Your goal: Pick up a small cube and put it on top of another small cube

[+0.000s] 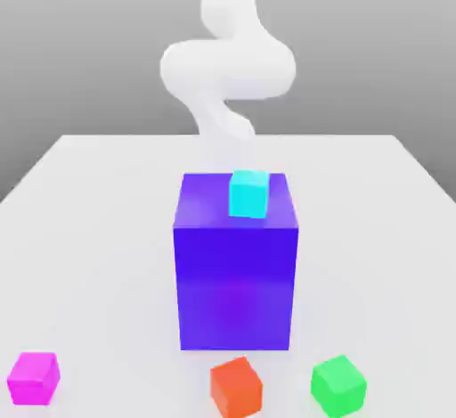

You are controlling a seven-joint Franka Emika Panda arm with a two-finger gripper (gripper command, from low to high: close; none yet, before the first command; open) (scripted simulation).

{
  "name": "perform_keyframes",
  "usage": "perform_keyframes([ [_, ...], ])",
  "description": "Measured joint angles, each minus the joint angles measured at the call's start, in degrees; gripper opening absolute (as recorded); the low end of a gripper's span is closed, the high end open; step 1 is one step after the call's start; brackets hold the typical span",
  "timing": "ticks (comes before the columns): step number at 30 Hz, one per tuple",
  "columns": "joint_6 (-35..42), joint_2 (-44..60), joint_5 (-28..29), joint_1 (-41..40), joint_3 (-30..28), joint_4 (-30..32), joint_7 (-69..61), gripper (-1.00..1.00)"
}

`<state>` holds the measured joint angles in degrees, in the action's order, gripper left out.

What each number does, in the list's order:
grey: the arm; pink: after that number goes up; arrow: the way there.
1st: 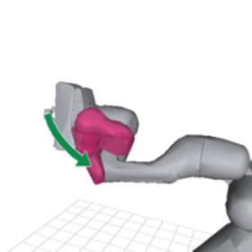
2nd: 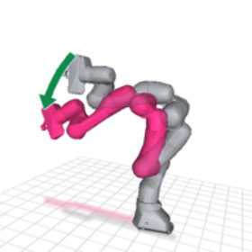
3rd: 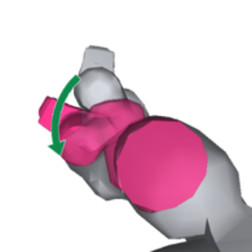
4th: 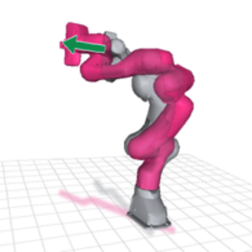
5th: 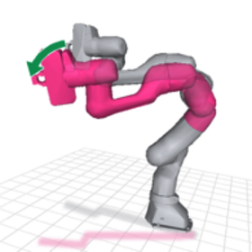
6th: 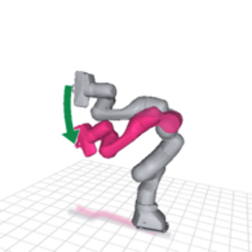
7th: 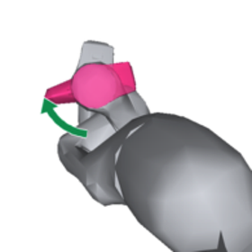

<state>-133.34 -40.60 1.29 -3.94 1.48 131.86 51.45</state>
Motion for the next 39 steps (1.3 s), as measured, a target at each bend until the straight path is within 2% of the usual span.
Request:
perform_keyframes([
  [11,-6.8,23.3,6.7,-14.6,3.8,0.3,25.7,0.00],
  [18,-11.2,37.8,9.2,-20.2,1.7,0.5,40.4,0.00],
  [22,-14.0,45.8,8.0,-23.0,0.5,0.8,47.1,0.00],
  [26,-16.9,53.6,4.2,-24.6,-0.8,1.1,51.9,0.00],
  [29,-19.3,59.3,0.2,-26.3,-1.0,1.1,54.2,0.00],
  [33,-25.3,67.6,-0.9,-26.8,-1.1,-0.3,54.8,0.00],
  [34,-26.4,69.1,-0.8,-26.7,-1.1,-0.6,54.9,-1.00],
  [39,-26.6,69.1,-0.8,-26.7,-1.1,-0.6,54.9,-1.00],
])
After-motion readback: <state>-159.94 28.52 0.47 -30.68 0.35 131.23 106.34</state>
